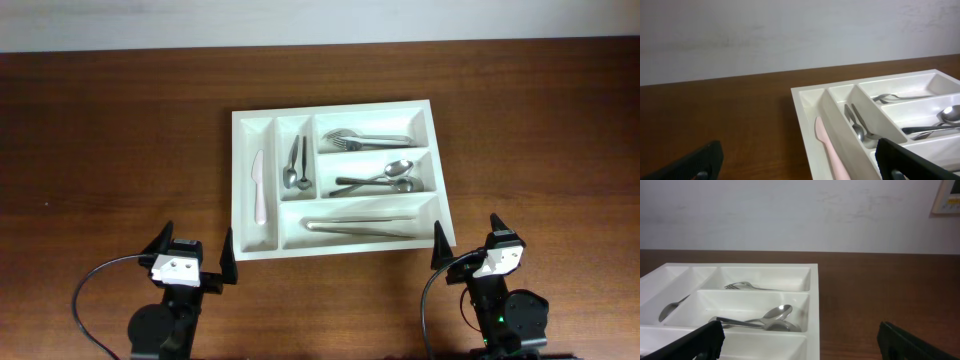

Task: Pack container

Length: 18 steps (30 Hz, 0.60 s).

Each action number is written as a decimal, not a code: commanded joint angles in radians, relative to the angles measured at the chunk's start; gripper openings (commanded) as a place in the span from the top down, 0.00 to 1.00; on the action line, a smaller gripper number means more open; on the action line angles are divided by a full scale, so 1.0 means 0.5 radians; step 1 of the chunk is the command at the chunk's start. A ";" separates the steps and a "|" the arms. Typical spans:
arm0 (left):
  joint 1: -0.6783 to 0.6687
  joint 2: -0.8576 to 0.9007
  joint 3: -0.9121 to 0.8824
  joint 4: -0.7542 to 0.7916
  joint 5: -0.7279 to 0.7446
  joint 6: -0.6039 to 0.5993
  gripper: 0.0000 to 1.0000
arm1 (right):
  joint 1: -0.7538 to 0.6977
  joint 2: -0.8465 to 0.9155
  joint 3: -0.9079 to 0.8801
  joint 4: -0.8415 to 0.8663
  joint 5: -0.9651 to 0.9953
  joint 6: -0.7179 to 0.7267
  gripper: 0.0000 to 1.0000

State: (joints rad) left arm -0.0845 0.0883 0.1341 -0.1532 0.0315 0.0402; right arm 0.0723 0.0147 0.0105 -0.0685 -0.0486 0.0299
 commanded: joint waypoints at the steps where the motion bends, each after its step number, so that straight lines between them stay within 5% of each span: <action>1: 0.009 -0.063 -0.081 0.029 0.036 -0.006 0.01 | 0.012 -0.014 -0.010 -0.013 0.018 0.018 0.01; 18: 0.190 -0.167 -0.249 0.150 0.005 0.140 0.01 | 0.012 -0.014 -0.010 -0.013 0.018 0.018 0.01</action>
State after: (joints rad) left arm -0.0311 0.0166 0.0204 -0.0849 0.0307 0.0761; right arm 0.0723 0.0147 0.0105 -0.0681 -0.0486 0.0303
